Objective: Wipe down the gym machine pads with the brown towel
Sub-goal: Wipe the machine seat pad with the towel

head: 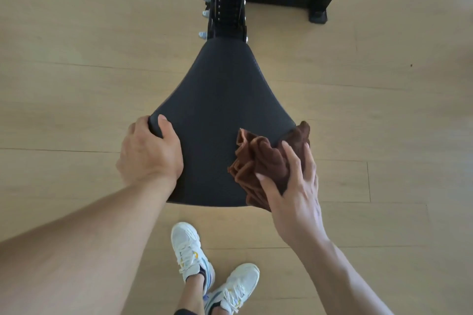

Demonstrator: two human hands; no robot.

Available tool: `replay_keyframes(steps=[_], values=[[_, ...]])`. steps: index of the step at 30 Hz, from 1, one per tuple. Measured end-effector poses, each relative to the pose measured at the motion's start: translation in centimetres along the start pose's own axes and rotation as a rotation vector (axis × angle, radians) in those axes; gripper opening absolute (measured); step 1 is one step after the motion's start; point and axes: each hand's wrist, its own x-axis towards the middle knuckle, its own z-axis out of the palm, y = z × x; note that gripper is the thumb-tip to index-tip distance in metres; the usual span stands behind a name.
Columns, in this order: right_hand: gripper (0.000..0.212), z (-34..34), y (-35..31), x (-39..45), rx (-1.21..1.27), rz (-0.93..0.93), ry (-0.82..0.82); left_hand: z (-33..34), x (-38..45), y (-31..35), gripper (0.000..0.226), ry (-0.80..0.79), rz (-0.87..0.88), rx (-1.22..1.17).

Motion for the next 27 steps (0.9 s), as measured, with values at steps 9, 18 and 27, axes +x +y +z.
replay_keyframes(steps=[9,18,27], values=[[0.06,-0.8,-4.8,14.0,-0.091,-0.096,-0.074,0.2,0.0,-0.2,0.051,0.007,0.001,0.032],[0.046,-2.8,0.7,6.5,0.067,-0.109,0.005,0.2,0.2,-0.1,0.052,-0.012,-0.022,0.049],[0.061,-0.3,5.2,-1.4,-0.279,-0.66,-0.076,0.4,0.4,-0.1,0.048,-0.018,-0.035,0.03]])
